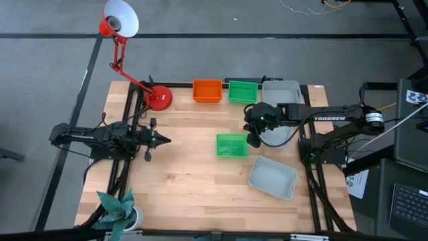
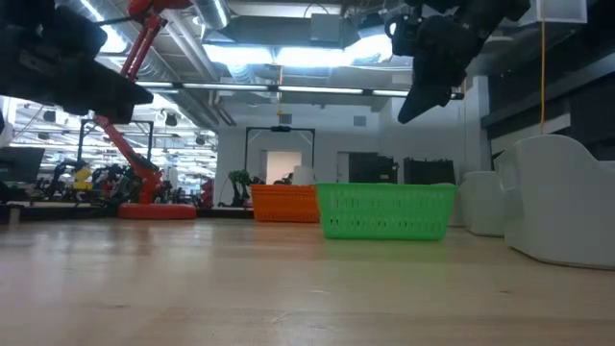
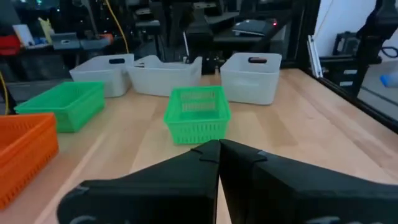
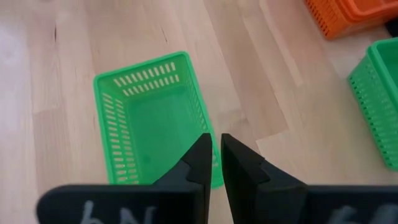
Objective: Stack baskets by color
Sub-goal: Stack the green bin on the top green bin
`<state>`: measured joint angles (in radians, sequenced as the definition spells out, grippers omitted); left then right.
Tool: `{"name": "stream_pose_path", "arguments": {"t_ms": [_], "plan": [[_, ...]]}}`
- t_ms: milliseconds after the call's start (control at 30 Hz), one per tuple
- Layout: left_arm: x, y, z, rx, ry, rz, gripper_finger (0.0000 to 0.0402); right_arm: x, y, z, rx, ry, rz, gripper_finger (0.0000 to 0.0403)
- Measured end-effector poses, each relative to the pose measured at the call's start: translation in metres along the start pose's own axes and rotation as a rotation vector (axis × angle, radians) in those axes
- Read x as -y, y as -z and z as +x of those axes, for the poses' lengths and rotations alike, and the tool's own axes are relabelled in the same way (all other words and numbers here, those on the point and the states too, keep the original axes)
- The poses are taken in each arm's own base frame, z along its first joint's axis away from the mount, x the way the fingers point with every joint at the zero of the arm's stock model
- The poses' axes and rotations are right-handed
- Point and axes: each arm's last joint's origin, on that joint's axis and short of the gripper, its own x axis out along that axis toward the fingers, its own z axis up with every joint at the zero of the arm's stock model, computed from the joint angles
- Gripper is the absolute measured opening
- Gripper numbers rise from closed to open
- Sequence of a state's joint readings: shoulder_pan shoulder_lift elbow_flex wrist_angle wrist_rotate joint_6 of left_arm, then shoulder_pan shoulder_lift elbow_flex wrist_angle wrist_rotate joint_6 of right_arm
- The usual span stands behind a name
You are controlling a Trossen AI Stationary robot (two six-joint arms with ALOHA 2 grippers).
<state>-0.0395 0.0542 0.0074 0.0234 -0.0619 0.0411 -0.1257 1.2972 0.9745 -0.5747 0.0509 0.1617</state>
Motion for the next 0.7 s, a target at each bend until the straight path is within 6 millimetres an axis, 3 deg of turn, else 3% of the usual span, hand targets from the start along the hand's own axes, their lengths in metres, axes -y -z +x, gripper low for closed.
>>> {"name": "stream_pose_path", "arguments": {"t_ms": [200,400,567,700], "plan": [[-0.001,-0.001,0.0,0.006,-0.038,0.015,0.0,-0.001,-0.005,0.001,0.045,-0.007,-0.06,0.0043],[-0.001,0.0,0.0,0.002,-0.037,0.015,0.0,-0.003,-0.009,0.012,0.059,-0.053,-0.065,0.0107],[-0.001,0.0,0.0,0.002,-0.037,0.016,0.0,-0.005,-0.015,0.034,0.086,-0.059,-0.025,0.0162],[-0.001,0.0,0.0,0.0,-0.037,0.016,0.0,-0.006,-0.01,0.059,0.017,-0.056,-0.033,0.0176]]}}
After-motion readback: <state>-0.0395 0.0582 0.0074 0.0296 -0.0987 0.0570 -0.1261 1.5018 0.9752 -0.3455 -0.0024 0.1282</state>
